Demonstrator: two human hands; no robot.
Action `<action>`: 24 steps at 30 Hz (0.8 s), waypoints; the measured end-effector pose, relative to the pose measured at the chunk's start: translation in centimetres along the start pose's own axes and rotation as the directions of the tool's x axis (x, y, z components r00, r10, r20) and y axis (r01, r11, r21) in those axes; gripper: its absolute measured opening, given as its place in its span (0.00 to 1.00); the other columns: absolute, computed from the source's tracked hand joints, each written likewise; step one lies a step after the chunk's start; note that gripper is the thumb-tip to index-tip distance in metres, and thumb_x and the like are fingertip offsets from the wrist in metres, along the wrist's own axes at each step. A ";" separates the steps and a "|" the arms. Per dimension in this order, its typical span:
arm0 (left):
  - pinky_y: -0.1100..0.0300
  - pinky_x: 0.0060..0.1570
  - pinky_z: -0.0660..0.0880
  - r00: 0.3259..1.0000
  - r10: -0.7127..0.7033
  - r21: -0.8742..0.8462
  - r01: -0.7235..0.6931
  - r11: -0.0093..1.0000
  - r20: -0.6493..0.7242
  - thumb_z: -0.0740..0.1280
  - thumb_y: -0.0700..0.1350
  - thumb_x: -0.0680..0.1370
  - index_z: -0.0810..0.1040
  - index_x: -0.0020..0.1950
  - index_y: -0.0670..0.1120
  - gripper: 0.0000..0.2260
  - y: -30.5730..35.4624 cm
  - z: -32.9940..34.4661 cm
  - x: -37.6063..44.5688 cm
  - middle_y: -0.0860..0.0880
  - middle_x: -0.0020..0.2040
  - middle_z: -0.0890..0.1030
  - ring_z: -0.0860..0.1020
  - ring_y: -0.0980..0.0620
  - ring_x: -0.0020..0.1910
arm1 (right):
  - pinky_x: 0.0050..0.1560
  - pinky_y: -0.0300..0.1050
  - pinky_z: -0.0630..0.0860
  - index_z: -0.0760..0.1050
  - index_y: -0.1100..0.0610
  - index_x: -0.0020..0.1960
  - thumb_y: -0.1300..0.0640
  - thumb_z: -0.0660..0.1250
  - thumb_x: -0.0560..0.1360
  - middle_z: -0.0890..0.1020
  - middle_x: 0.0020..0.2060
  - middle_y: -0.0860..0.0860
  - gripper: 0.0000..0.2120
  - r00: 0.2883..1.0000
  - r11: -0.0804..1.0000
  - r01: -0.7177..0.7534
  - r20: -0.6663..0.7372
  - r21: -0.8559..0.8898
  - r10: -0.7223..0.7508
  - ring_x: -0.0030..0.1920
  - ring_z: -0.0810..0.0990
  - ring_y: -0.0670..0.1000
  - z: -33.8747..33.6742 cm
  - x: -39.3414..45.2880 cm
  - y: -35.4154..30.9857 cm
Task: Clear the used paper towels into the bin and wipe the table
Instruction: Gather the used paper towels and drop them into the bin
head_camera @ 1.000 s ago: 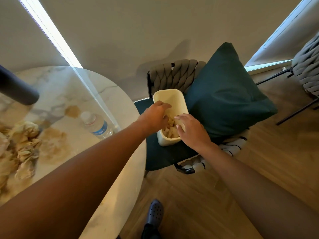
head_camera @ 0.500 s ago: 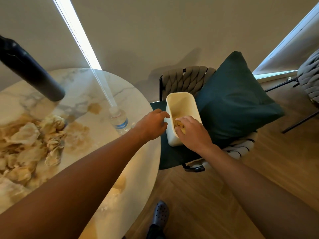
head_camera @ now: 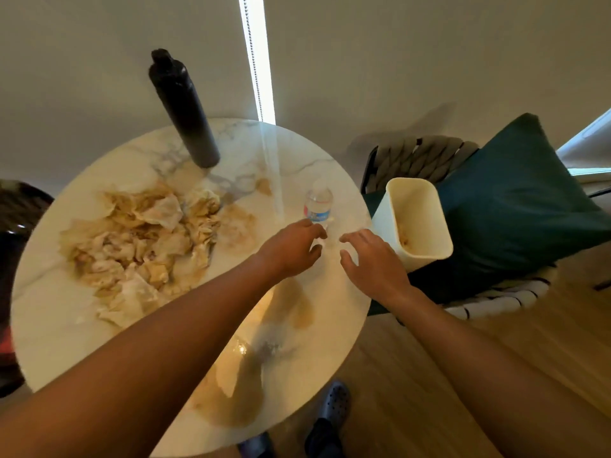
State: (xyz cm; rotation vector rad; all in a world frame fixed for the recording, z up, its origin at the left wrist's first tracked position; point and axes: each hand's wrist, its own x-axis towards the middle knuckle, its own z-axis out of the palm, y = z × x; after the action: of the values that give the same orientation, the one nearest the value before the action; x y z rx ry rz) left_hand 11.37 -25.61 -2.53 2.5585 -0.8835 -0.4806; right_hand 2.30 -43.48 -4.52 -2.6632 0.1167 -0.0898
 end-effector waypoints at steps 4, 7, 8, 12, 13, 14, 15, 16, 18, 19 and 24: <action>0.51 0.58 0.76 0.998 -0.057 0.009 0.057 0.998 -0.028 0.65 0.48 0.80 0.76 0.66 0.50 0.14 -3.7 -1.1 -3.4 0.48 0.61 0.77 0.78 0.48 0.58 | 0.59 0.44 0.75 0.78 0.53 0.64 0.51 0.67 0.80 0.80 0.61 0.51 0.14 0.998 0.998 0.060 0.016 0.012 -0.060 0.58 0.79 0.51 1.9 -0.1 -3.7; 0.52 0.57 0.76 0.994 -0.093 0.013 0.094 0.996 -0.054 0.65 0.48 0.81 0.76 0.66 0.49 0.14 -6.4 -1.8 -5.6 0.48 0.61 0.77 0.77 0.48 0.58 | 0.60 0.46 0.75 0.78 0.53 0.64 0.51 0.66 0.80 0.80 0.61 0.50 0.14 0.995 0.996 0.089 0.041 0.029 -0.090 0.59 0.79 0.51 3.1 0.2 -6.3; 0.52 0.57 0.76 0.992 -0.110 0.015 0.111 0.994 -0.063 0.65 0.48 0.81 0.76 0.66 0.49 0.14 -7.3 -2.1 -6.4 0.48 0.62 0.77 0.77 0.48 0.58 | 0.59 0.47 0.76 0.78 0.53 0.64 0.52 0.66 0.80 0.80 0.61 0.50 0.14 0.993 0.994 0.107 0.047 0.025 -0.108 0.58 0.79 0.52 3.5 0.3 -7.1; 0.52 0.57 0.75 0.978 -0.178 0.019 0.181 0.983 -0.109 0.65 0.48 0.80 0.77 0.65 0.49 0.14 -10.9 -2.7 -9.2 0.49 0.61 0.77 0.77 0.48 0.59 | 0.56 0.49 0.77 0.78 0.53 0.62 0.53 0.66 0.79 0.80 0.59 0.49 0.13 0.983 0.986 0.167 0.082 0.011 -0.167 0.56 0.80 0.54 5.0 1.3 -10.0; 0.52 0.56 0.75 0.973 -0.201 0.018 0.205 0.979 -0.116 0.65 0.48 0.80 0.77 0.65 0.49 0.14 -11.7 -2.9 -9.7 0.49 0.61 0.77 0.76 0.49 0.59 | 0.55 0.50 0.77 0.78 0.52 0.62 0.53 0.66 0.79 0.80 0.59 0.49 0.13 0.980 0.984 0.177 0.092 0.008 -0.177 0.55 0.80 0.54 5.4 1.6 -10.6; 0.53 0.56 0.75 0.967 -0.224 0.017 0.228 0.974 -0.124 0.65 0.49 0.80 0.76 0.65 0.49 0.14 -12.5 -3.0 -10.3 0.49 0.61 0.76 0.76 0.49 0.60 | 0.55 0.50 0.77 0.78 0.52 0.62 0.54 0.66 0.79 0.80 0.58 0.50 0.13 0.977 0.982 0.188 0.101 0.010 -0.188 0.55 0.80 0.55 5.9 1.9 -11.2; 0.52 0.56 0.75 0.960 -0.249 0.014 0.252 0.968 -0.129 0.65 0.49 0.80 0.76 0.65 0.49 0.14 -13.3 -3.1 -10.8 0.49 0.62 0.76 0.76 0.49 0.60 | 0.55 0.51 0.77 0.78 0.52 0.62 0.54 0.66 0.79 0.80 0.58 0.50 0.13 0.974 0.980 0.197 0.111 0.015 -0.198 0.54 0.80 0.55 6.3 2.2 -11.7; 0.51 0.56 0.76 0.953 -0.272 0.003 0.275 0.961 -0.137 0.65 0.49 0.80 0.76 0.65 0.49 0.14 -14.0 -3.1 -11.2 0.49 0.62 0.76 0.76 0.48 0.60 | 0.55 0.51 0.77 0.78 0.53 0.62 0.54 0.66 0.79 0.80 0.58 0.50 0.13 0.971 0.978 0.207 0.119 0.021 -0.208 0.54 0.80 0.56 6.7 2.5 -12.3; 0.49 0.56 0.76 0.936 -0.317 -0.019 0.318 0.948 -0.153 0.66 0.49 0.79 0.76 0.65 0.49 0.14 -15.2 -3.1 -11.9 0.48 0.61 0.76 0.77 0.47 0.59 | 0.55 0.52 0.78 0.79 0.53 0.62 0.55 0.66 0.78 0.80 0.58 0.51 0.13 0.965 0.974 0.225 0.130 0.027 -0.227 0.54 0.81 0.56 7.5 3.1 -13.2; 0.49 0.56 0.76 0.927 -0.338 -0.030 0.338 0.941 -0.164 0.66 0.49 0.79 0.76 0.65 0.49 0.15 -15.7 -3.1 -12.1 0.48 0.61 0.76 0.77 0.46 0.59 | 0.54 0.52 0.78 0.79 0.53 0.62 0.55 0.66 0.78 0.80 0.58 0.51 0.13 0.962 0.971 0.236 0.133 0.028 -0.238 0.53 0.81 0.56 8.0 3.5 -13.6; 0.50 0.57 0.75 0.890 -0.401 -0.087 0.391 0.916 -0.216 0.68 0.49 0.78 0.75 0.66 0.47 0.17 -17.4 -2.5 -11.9 0.46 0.62 0.75 0.76 0.44 0.60 | 0.50 0.53 0.79 0.79 0.54 0.61 0.55 0.67 0.77 0.80 0.56 0.52 0.13 0.946 0.957 0.287 0.143 0.039 -0.289 0.51 0.81 0.57 10.2 5.9 -15.2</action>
State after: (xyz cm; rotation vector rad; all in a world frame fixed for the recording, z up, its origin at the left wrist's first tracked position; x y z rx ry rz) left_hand 12.48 -4.74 -6.19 2.6895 -0.2625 -0.2984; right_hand 10.03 -25.97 -6.30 -2.6402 -0.3214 0.0127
